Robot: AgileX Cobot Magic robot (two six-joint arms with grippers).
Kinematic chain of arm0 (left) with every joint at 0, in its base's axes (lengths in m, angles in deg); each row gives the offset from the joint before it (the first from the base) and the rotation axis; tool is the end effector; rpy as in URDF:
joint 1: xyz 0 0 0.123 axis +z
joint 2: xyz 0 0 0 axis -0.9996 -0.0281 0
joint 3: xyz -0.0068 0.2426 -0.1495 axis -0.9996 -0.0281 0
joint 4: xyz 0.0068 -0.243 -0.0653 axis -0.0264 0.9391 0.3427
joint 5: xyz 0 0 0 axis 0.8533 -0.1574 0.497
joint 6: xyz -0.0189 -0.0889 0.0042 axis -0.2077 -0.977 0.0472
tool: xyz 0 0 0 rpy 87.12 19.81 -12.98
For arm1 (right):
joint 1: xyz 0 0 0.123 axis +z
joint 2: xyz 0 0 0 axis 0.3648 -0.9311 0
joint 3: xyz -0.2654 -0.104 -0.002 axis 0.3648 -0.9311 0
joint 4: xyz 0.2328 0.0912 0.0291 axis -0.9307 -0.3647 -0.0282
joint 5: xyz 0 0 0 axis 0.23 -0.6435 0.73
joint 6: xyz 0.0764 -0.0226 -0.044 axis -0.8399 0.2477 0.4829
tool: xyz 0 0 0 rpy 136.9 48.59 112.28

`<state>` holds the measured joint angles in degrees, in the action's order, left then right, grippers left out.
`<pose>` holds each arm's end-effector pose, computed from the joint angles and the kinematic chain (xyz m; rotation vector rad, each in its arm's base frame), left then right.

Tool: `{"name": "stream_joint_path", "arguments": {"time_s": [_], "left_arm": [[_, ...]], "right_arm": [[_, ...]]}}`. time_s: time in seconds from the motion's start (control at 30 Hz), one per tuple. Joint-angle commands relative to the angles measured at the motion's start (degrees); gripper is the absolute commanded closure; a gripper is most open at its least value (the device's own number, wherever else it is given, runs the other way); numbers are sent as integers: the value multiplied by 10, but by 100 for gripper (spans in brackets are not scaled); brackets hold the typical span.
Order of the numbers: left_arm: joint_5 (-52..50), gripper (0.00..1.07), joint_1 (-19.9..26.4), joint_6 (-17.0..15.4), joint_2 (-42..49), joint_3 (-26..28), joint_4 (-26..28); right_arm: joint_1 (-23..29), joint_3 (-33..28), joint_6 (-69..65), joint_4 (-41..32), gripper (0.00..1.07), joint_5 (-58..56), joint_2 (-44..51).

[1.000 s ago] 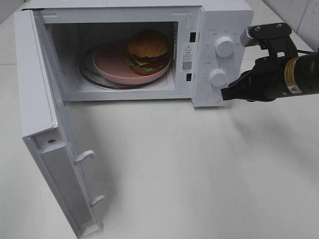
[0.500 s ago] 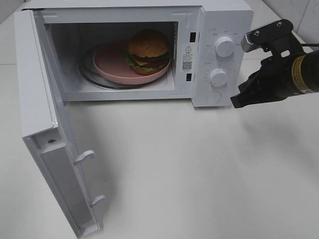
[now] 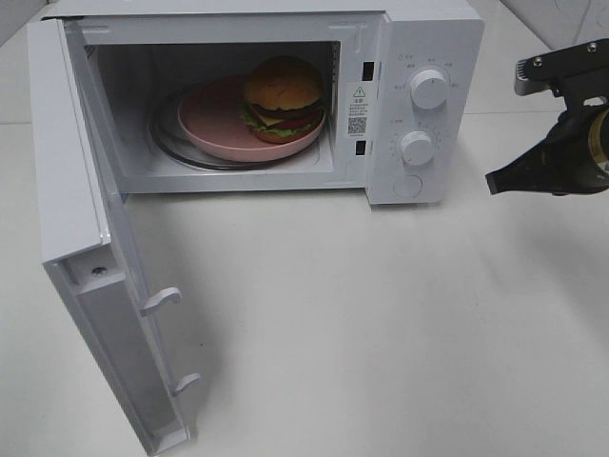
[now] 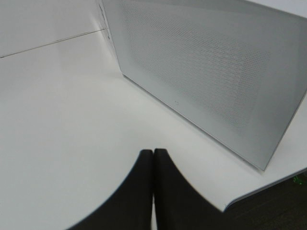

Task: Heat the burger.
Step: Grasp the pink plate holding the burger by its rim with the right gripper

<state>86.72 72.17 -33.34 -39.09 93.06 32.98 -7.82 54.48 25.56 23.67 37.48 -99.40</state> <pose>-0.0056 0.0001 0.2776 0.4098 1.9920 -0.1230 0.2988 0.0569 0.1833 -0.3756 2.3457 -0.1493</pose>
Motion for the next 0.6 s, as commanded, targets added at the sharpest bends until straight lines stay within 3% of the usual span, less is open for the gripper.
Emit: {"name": "stream_joint_path", "arguments": {"time_s": [0.03, 0.07, 0.1, 0.17, 0.2, 0.23, 0.27, 0.3, 0.33, 0.37, 0.4, 0.43, 0.47, 0.5, 0.53, 0.6], "left_arm": [[-7, 106, 1, -2, 11, -1, 0], [-7, 106, 1, -2, 11, -1, 0], [-7, 106, 1, -2, 11, -1, 0], [-7, 106, 1, -2, 11, -1, 0], [-7, 106, 1, -2, 11, -1, 0], [-7, 106, 1, -2, 11, -1, 0], [-7, 106, 1, -2, 11, -1, 0], [-7, 106, 1, -2, 11, -1, 0], [-7, 106, 1, -2, 11, -1, 0], [-7, 106, 1, -2, 11, -1, 0], [-7, 106, 1, -2, 11, -1, 0], [-7, 106, 1, -2, 11, -1, 0], [-7, 106, 1, -2, 11, -1, 0], [-7, 106, 1, -2, 11, -1, 0], [-7, 106, 1, -2, 11, -1, 0], [-7, 106, 1, -2, 11, -1, 0]], "right_arm": [[-1, 2, 148, -149, 102, -19, 5], [-1, 3, 200, -204, 102, -25, 5], [-1, 3, 200, -204, 102, -25, 5], [-1, 19, 458, -490, 101, -52, 5], [-1, 19, 458, -490, 101, -52, 5], [-1, 36, 582, -639, 101, -91, 5], [-1, 36, 582, -639, 101, -91, 5], [-1, 54, 728, -770, 100, -144, 5], [-1, 54, 728, -770, 100, -144, 5], [-1, 66, 824, -859, 100, -195, 5], [-1, 66, 824, -859, 100, -195, 5], [-1, 74, 923, -949, 99, -243, 5], [-1, 78, 956, -987, 99, -257, 5], [-1, 78, 956, -987, 99, -257, 5], [-1, 80, 1023, -1043, 99, -278, 5], [-1, 81, 1062, -1086, 98, -293, 5]]}}
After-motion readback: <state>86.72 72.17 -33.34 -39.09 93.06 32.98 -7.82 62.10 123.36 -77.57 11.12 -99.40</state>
